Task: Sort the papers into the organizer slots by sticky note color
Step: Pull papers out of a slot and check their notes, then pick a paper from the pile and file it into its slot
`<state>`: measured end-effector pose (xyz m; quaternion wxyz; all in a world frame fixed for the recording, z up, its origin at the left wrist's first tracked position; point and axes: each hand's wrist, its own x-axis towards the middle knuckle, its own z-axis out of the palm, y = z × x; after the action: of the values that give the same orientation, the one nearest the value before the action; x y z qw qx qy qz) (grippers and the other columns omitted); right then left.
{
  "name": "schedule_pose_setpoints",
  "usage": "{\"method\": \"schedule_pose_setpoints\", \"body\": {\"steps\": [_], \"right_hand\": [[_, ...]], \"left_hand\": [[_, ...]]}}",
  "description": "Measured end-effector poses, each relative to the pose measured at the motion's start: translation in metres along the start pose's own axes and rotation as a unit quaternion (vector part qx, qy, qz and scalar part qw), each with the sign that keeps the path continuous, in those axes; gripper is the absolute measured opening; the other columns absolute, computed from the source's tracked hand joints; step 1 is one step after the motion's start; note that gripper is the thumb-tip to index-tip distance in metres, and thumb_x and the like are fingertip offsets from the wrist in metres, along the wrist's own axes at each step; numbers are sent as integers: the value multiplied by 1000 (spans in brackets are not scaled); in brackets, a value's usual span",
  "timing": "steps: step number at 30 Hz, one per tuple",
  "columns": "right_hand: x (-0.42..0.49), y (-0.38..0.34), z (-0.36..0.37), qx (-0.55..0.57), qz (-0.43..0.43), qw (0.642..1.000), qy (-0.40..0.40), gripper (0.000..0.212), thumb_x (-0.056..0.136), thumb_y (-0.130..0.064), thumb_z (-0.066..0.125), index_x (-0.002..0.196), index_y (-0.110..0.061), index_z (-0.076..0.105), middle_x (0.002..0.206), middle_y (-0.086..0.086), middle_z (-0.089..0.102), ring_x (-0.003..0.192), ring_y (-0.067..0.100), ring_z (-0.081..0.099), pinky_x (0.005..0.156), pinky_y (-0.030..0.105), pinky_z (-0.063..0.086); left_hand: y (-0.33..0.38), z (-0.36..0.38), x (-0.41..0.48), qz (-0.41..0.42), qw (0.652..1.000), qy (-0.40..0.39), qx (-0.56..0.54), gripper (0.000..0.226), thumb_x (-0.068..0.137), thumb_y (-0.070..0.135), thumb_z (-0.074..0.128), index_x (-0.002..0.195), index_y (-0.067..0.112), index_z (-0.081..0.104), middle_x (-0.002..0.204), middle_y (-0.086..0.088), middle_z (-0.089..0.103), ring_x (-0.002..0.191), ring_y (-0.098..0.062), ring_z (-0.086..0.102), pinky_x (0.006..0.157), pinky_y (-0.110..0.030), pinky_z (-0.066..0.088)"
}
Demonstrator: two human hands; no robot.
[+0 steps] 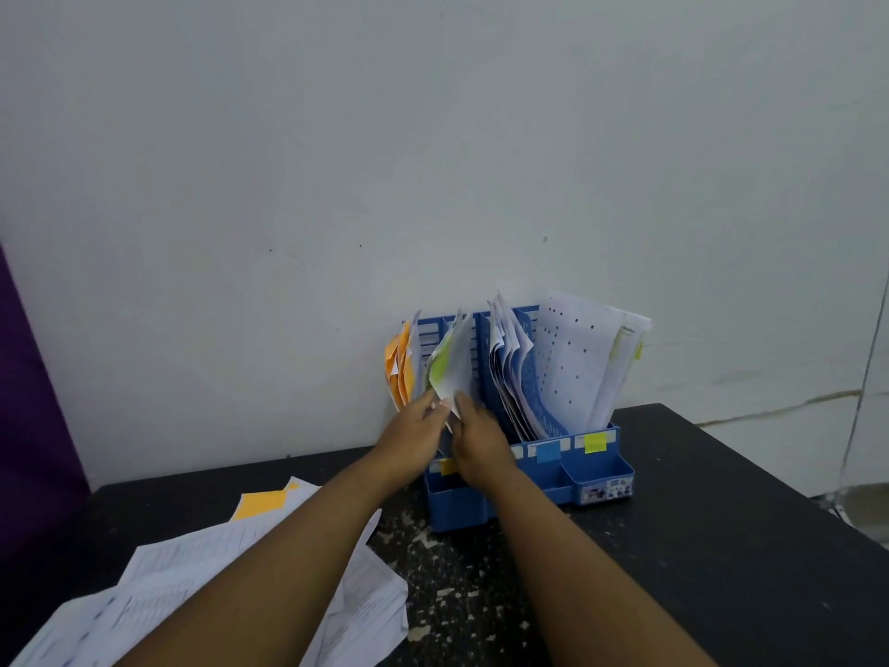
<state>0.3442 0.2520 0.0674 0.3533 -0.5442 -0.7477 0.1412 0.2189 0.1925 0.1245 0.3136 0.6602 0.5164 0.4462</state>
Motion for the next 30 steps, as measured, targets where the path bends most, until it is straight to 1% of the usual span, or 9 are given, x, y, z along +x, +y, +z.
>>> {"method": "schedule_pose_setpoints", "body": {"steps": [2, 4, 7, 10, 12, 15, 19, 25, 30], "right_hand": [[-4, -2, 0, 46, 21, 997, 54, 65, 90, -60, 32, 144, -27, 45, 132, 8, 62, 120, 30, 59, 94, 53, 55], [-6, 2, 6, 91, 36, 992, 78, 64, 87, -60, 26, 140, -29, 47, 124, 5, 65, 111, 27, 61, 90, 53, 57], [-36, -15, -2, 89, 43, 992, 75, 47, 96, -44, 41, 140, -27, 47, 129, 4, 60, 117, 25, 56, 96, 50, 55], [-66, -28, 3, 53, 44, 990, 120, 54, 100, -19, 57, 151, -19, 41, 147, 4, 48, 135, 22, 42, 111, 41, 45], [-90, -37, 11, 30, 40, 988, 143, 59, 98, -16, 60, 154, -18, 39, 150, 4, 45, 138, 22, 40, 114, 39, 43], [-125, -55, 32, 15, 27, 994, 108, 60, 96, -18, 62, 153, -20, 42, 147, 2, 47, 136, 22, 42, 113, 39, 42], [-170, -84, 65, 7, -30, 999, 14, 53, 97, -25, 62, 148, -26, 50, 146, -1, 50, 136, 20, 45, 114, 36, 42], [-211, -127, 111, -33, -41, 990, -134, 63, 101, -58, 52, 158, -34, 38, 166, -1, 35, 154, 22, 29, 128, 49, 21], [-227, -129, 128, -114, -50, 976, -178, 64, 102, -66, 36, 159, -36, 34, 172, 1, 23, 160, 27, 12, 129, 57, 0]], "left_hand": [[-1, -1, -5, 14, 1000, -11, 10, 29, 113, 38, 43, 131, 32, 64, 123, 4, 70, 117, -14, 66, 107, -42, 54], [0, -3, -15, 26, 999, -6, 18, 28, 113, 37, 45, 133, 27, 62, 123, 9, 68, 118, -14, 64, 99, -29, 55], [-5, -7, -39, 39, 996, 42, 65, 40, 110, 38, 52, 148, 28, 52, 136, 12, 56, 122, -12, 59, 95, -21, 49], [-27, -16, -74, 44, 990, 86, 103, 39, 106, 27, 61, 145, 26, 57, 138, 9, 55, 110, 0, 61, 87, -10, 48], [-49, -23, -105, 37, 985, 113, 122, 37, 103, 24, 66, 140, 29, 61, 136, 13, 56, 112, 1, 60, 99, -23, 55], [-86, -37, -161, -6, 967, 163, 194, 36, 101, 23, 70, 134, 34, 60, 135, 21, 47, 121, 0, 49, 118, -36, 44], [-121, -65, -230, -39, 935, 206, 288, 40, 96, 20, 74, 123, 44, 56, 134, 18, 54, 125, -8, 53, 110, -26, 38], [-142, -125, -288, -156, 866, 293, 375, 35, 91, 25, 73, 126, 26, 68, 136, -1, 63, 125, -30, 56, 105, -51, 44], [-159, -168, -309, -313, 791, 308, 425, 68, 98, 54, 58, 154, 18, 44, 160, -12, 42, 149, -34, 34, 121, -63, 21]]}}
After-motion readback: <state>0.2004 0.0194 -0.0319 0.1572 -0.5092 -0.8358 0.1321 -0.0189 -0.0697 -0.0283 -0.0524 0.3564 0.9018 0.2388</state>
